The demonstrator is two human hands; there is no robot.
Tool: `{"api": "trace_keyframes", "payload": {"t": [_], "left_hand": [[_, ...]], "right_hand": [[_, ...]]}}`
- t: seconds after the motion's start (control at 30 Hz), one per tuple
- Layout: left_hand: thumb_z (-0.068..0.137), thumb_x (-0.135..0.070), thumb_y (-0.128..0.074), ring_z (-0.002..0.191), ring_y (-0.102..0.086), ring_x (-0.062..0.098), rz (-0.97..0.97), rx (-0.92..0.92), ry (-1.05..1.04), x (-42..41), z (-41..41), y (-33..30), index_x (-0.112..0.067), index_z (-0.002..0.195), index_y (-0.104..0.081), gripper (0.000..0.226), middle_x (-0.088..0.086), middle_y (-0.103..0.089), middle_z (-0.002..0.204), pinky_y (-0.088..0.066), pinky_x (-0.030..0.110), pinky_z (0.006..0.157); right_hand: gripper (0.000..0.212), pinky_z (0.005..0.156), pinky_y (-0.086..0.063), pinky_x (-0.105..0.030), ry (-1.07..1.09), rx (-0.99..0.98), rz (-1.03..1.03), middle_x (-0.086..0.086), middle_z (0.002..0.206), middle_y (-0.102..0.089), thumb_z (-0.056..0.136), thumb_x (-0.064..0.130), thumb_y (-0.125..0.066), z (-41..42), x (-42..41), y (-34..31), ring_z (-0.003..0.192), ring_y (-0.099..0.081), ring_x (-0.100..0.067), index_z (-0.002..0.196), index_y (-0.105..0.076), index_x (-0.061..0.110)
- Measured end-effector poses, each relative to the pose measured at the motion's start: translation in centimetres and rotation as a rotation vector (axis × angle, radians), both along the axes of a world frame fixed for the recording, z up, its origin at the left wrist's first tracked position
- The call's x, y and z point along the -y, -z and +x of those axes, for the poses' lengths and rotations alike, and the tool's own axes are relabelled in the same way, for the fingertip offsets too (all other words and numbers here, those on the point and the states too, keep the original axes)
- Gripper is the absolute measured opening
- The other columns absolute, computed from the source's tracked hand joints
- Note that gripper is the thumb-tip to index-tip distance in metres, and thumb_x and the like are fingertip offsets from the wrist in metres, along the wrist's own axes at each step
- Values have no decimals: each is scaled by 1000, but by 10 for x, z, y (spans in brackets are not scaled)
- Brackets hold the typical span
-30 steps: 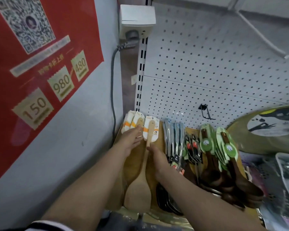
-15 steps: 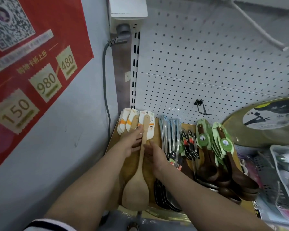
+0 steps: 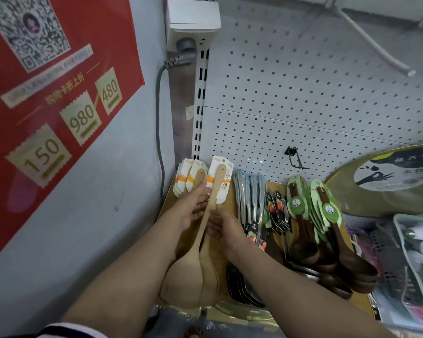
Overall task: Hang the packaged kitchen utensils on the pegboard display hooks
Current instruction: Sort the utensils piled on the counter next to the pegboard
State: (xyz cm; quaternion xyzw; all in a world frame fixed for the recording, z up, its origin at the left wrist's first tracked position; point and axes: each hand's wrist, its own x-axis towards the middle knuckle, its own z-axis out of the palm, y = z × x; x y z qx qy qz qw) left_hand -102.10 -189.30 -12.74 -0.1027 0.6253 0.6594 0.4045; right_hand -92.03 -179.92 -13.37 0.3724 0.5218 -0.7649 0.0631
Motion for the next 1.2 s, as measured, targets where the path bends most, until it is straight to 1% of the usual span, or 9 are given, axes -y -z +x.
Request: {"api": "trace_keyframes", "payload": {"t": [0.27, 0.53, 0.7, 0.77, 0.83, 0.93, 1.03, 1.13, 1.2], "left_hand": [[93, -61, -57, 107, -64, 14, 34, 27, -95, 6, 5, -2, -26, 116, -71, 44, -8, -75, 107, -47, 33, 86], [95, -48, -63, 86, -71, 15, 49, -61, -235, 5, 5, 8, -16, 113, -71, 38, 2, -79, 99, -49, 32, 80], [91, -43, -72, 66, -61, 17, 35, -74, -267, 12, 6, 13, -12, 109, -73, 35, -1, -71, 71, -51, 30, 66], [90, -40, -74, 69, -63, 21, 35, -78, -267, 16, 9, 12, -13, 105, -74, 31, 3, -72, 73, -56, 35, 71], [88, -35, -76, 81, -68, 25, 43, -83, -302, 20, 13, 7, -15, 103, -74, 25, 6, -76, 89, -58, 43, 84], [88, -29, -77, 80, -70, 23, 69, -103, -338, 26, 19, -4, -15, 107, -74, 24, 5, -77, 92, -57, 36, 70], [89, -26, -76, 77, -69, 21, 92, -121, -382, 27, 28, -17, -15, 104, -74, 19, 3, -77, 88, -54, 31, 65], [90, -24, -74, 71, -64, 18, 104, -157, -415, 18, 46, -32, -18, 96, -73, 8, -3, -73, 74, -49, 28, 61], [89, -23, -75, 71, -62, 19, 131, -169, -437, 7, 64, -44, -17, 96, -71, 10, -1, -71, 77, -49, 27, 59]], "right_hand": [[47, 85, -48, -34, 28, 2, -78, -6, 96, -74, 102, 45, -51, 6, 4, 0, 96, -62, -22, 111, -76, 7], [52, 80, -48, -30, 42, -65, -135, -11, 103, -73, 102, 47, -48, 16, 13, -9, 93, -62, -20, 112, -77, 4], [53, 76, -47, -30, 2, -96, -129, -13, 106, -75, 104, 45, -44, 26, 21, -10, 94, -62, -21, 108, -79, 5], [53, 75, -46, -29, -17, -102, -123, -13, 102, -75, 105, 43, -44, 31, 25, -11, 90, -62, -20, 107, -79, 3], [50, 72, -45, -28, -57, -112, -98, -12, 99, -74, 104, 41, -46, 36, 28, -12, 84, -62, -17, 107, -78, 2], [38, 69, -46, -27, -74, -159, -63, -11, 93, -72, 101, 33, -57, 45, 30, -14, 80, -63, -18, 105, -75, 0], [22, 68, -47, -30, -93, -235, -19, -13, 89, -68, 94, 23, -70, 57, 30, -24, 77, -61, -21, 102, -68, 2], [23, 67, -50, -29, -86, -234, 6, -11, 87, -67, 90, 14, -75, 75, 24, -38, 70, -60, -17, 106, -64, 1], [27, 61, -50, -26, -56, -244, -6, -13, 92, -67, 89, 9, -75, 89, 15, -45, 65, -60, -15, 112, -63, 1]]}}
